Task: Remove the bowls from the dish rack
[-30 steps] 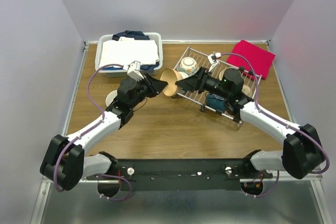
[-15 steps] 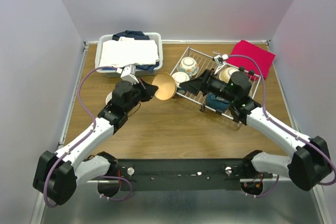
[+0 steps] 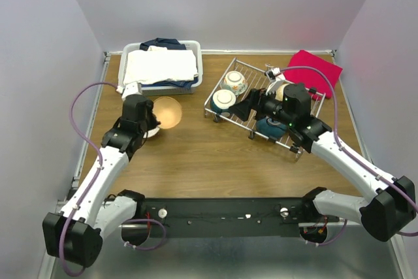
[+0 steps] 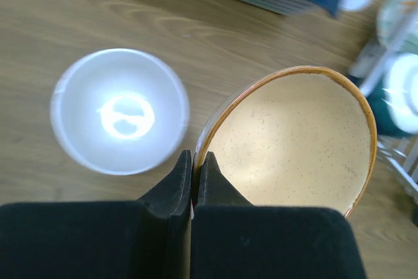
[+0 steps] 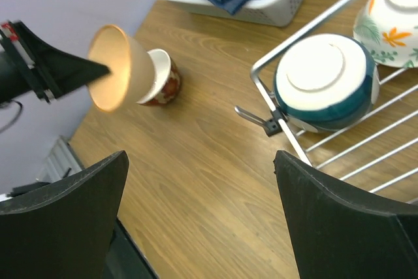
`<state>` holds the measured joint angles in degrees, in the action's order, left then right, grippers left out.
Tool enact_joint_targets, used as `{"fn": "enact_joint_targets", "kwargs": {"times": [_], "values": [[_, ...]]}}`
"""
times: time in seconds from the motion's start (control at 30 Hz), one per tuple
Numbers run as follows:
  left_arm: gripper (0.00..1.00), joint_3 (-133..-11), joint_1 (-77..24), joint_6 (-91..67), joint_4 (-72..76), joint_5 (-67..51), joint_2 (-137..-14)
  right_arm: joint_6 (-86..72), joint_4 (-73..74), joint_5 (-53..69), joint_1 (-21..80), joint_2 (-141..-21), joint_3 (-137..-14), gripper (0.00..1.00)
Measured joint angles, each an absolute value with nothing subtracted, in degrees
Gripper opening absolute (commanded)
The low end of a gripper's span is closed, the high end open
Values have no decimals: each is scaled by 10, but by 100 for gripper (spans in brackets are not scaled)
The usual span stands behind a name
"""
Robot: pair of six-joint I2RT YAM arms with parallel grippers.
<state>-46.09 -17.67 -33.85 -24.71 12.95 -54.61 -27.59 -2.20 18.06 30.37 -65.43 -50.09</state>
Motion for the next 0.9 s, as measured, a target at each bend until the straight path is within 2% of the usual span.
{"fn": "enact_joint_targets", "kwargs": {"times": [0.23, 0.57, 0.7, 0.9], "values": [[0, -460, -46, -323, -302, 129, -554, -248, 19, 172, 304, -655, -501, 100], [0, -446, 16, -323, -262, 104, -656, -225, 58, 170, 304, -647, -501, 100], [16, -438, 25, -323, -240, 95, -685, -221, 68, 164, 304, -634, -501, 100], [33, -418, 34, -324, -208, 85, -693, -218, 75, 152, 304, -621, -501, 100]]}}
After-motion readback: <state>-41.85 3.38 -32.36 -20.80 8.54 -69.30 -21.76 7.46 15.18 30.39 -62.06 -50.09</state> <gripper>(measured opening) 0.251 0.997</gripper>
